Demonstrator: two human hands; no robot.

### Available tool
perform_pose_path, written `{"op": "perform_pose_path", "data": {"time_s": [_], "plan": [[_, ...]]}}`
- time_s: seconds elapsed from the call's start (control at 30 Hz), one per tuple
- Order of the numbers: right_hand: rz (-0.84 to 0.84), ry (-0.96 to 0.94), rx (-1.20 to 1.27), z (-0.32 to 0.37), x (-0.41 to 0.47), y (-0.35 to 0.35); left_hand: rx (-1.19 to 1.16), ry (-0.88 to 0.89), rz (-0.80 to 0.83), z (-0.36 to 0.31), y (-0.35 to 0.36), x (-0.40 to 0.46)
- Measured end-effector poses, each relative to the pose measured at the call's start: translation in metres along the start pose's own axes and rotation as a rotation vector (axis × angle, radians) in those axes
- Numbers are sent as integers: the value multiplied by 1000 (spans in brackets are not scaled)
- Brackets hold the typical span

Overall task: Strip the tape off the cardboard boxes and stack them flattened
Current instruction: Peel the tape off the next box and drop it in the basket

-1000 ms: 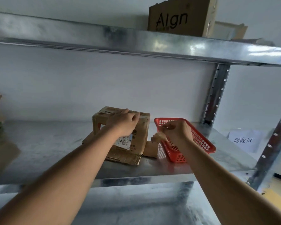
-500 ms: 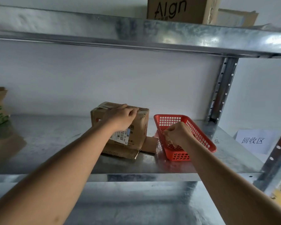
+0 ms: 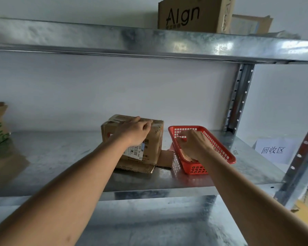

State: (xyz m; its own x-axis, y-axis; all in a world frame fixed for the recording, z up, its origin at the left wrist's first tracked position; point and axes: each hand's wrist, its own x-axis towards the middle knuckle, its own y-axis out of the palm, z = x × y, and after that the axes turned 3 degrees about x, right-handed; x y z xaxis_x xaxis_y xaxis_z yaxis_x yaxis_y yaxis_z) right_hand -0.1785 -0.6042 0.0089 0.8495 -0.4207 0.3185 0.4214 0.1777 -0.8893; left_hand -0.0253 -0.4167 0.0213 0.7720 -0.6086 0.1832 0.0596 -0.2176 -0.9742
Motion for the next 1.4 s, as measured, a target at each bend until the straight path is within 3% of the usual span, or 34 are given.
{"op": "perform_pose_path", "data": {"time_s": [0.1,0.2,0.33,0.47,0.57,0.7,0.83,0.9,1.0,1.1,1.2,1.27,1.4], "plan": [[-162,-142,184,13,-1,1,5,-6,22,0,-3,-1],[-93,-267,384,32,-1,8,-16,6,63,-1,-12,-4],[-103,-390,390,58,5,21,115,3,59,1,-28,-12],[-218,-190,417,65,20,26,259,8,-7,19,-45,-29],[-271,-101,431,82,23,29,183,25,32,44,-61,-39],[-57,-135,471,114,18,35,-59,13,127,84,-72,-49],[338,-45,952,142,12,44,-225,54,111,107,-68,-59],[378,6,1060,146,13,49,-228,60,96,109,-63,-60],[186,-24,959,143,15,52,-284,42,120,111,-54,-60],[-38,-203,884,140,3,47,-462,16,137,109,-46,-56],[-46,-443,757,131,-16,45,-509,17,129,102,-41,-51],[-45,-462,734,123,-24,46,-496,21,126,99,-39,-48],[-206,-402,626,112,-32,46,-449,32,124,97,-36,-44]]}}
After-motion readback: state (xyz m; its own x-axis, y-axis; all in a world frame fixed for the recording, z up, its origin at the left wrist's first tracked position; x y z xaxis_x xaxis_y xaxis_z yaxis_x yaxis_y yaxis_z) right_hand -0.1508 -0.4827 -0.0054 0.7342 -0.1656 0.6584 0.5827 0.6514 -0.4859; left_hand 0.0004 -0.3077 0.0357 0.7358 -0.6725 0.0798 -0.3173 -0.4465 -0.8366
